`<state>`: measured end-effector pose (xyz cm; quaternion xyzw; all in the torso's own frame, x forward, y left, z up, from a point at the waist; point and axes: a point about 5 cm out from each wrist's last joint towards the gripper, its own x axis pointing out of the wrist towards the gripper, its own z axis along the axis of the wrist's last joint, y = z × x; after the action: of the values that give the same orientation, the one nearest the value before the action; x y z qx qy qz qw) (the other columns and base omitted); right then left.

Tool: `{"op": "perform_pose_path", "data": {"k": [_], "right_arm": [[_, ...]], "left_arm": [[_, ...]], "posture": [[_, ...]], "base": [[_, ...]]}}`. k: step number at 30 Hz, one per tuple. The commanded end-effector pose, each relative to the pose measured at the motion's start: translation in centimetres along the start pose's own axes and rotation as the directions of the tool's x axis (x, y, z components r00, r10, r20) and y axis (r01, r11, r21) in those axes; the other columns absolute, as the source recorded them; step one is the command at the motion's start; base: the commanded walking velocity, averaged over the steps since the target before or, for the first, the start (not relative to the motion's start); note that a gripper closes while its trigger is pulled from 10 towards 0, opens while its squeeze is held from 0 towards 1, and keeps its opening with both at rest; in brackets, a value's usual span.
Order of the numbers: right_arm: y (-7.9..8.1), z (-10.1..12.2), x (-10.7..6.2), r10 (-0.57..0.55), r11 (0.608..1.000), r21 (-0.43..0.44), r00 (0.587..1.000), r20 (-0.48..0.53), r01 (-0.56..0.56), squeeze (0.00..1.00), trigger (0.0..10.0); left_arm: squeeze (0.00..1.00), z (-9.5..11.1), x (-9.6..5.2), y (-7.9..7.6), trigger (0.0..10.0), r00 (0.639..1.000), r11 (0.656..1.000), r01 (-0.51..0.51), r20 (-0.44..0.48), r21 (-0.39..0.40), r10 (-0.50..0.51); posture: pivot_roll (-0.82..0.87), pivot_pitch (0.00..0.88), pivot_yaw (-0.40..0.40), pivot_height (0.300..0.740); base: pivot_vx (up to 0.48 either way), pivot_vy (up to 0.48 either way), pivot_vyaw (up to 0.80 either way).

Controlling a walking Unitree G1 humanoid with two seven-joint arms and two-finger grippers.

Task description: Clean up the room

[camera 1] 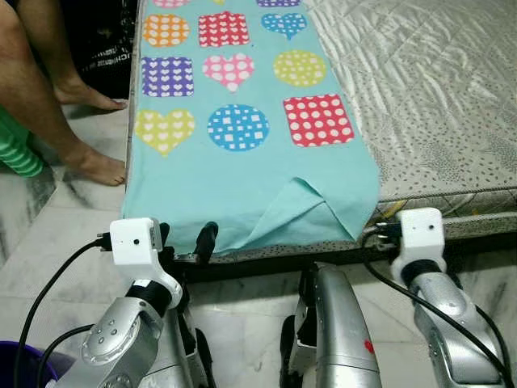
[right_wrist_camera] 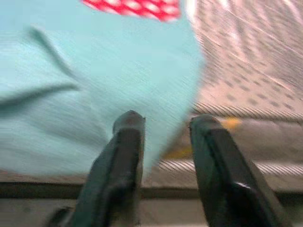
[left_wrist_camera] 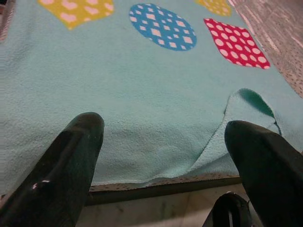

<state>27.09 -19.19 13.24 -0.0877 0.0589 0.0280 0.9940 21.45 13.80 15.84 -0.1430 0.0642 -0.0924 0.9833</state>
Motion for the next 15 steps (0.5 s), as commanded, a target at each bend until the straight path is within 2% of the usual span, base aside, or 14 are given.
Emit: {"op": "perform_pose_path", "data": {"k": [1,5,6,8,10,13,15], "right_arm": [[0.8,-0.5,-0.9,0.071,0.996,0.049,0.997,-0.028,-0.069,1.00,10.0],[1.6,-0.7,-1.4,0.127,0.988,0.093,0.991,-0.051,-0.122,1.00,10.0],[2.7,-0.6,-1.5,0.176,0.978,0.126,0.982,-0.064,-0.167,1.00,10.0],[3.1,-0.6,-1.5,0.191,0.974,0.135,0.979,-0.068,-0.180,1.00,10.0],[4.8,-0.4,-1.2,0.246,0.958,0.170,0.967,-0.073,-0.231,1.00,10.0],[5.6,-0.3,-0.9,0.259,0.952,0.187,0.963,-0.069,-0.243,1.00,10.0],[6.9,0.0,-0.1,0.260,0.947,0.212,0.963,-0.067,-0.241,1.00,10.0]], "left_arm": [[0.00,-0.3,-0.1,0.2,10.0,1.000,1.000,-0.004,-0.019,0.006,0.004],[0.00,-0.3,0.0,0.3,10.0,1.000,1.000,-0.004,-0.017,0.007,0.004],[0.00,-0.3,0.1,0.3,10.0,1.000,1.000,-0.002,-0.017,0.007,0.002],[0.00,-0.3,0.1,0.4,10.0,1.000,1.000,-0.001,-0.018,0.006,0.001],[0.00,-0.3,0.4,0.2,10.0,1.000,1.000,0.010,-0.018,0.007,-0.010],[0.00,-0.3,0.5,0.1,10.0,1.000,1.000,0.015,-0.016,0.006,-0.015],[0.00,-0.2,0.7,0.0,10.0,1.000,1.000,0.022,-0.014,0.007,-0.022]], "posture": [[0.06,0.248,-0.028,0.509],[0.06,0.249,-0.026,0.509],[0.05,0.251,-0.021,0.509],[0.05,0.251,-0.021,0.509],[0.05,0.252,-0.017,0.509],[0.05,0.254,-0.015,0.509],[0.05,0.254,-0.015,0.509]], "base": [[0.000,0.000,0.00],[0.000,0.000,0.00],[0.000,0.000,0.00],[0.000,0.000,0.00],[0.000,0.000,0.00],[0.000,0.000,0.00],[0.000,0.000,0.00]]}}
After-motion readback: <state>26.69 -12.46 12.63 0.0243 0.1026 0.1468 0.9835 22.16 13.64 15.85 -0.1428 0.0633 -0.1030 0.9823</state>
